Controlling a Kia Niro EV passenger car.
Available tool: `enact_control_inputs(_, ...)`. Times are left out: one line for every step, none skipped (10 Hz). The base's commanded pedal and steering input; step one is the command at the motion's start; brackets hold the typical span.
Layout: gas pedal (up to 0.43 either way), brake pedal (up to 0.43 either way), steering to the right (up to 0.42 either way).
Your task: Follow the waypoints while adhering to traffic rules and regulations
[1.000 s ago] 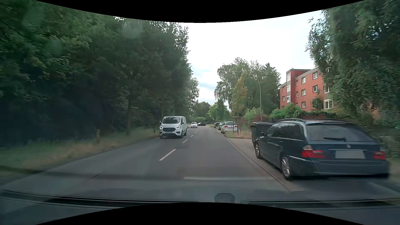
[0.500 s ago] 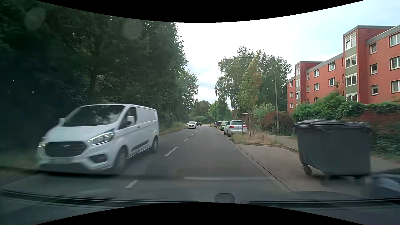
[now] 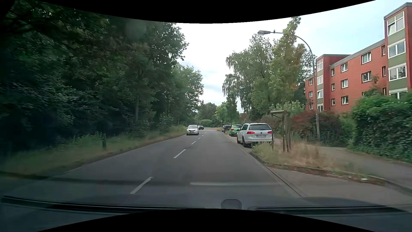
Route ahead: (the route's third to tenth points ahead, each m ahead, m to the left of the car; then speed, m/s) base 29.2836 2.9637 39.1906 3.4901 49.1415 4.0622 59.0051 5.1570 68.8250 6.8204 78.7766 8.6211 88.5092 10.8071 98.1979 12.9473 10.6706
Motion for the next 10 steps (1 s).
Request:
enact_control_inputs(0.118,0.000,-0.002)
enact_control_inputs(0.118,0.000,-0.002)
enact_control_inputs(0.118,0.000,-0.002)
enact_control_inputs(0.118,0.000,-0.002)
enact_control_inputs(0.118,0.000,-0.003)
enact_control_inputs(0.118,0.000,-0.003)
enact_control_inputs(0.130,0.000,-0.003)
enact_control_inputs(0.150,0.000,-0.003)
enact_control_inputs(0.150,0.000,-0.004)
enact_control_inputs(0.150,0.000,-0.003)
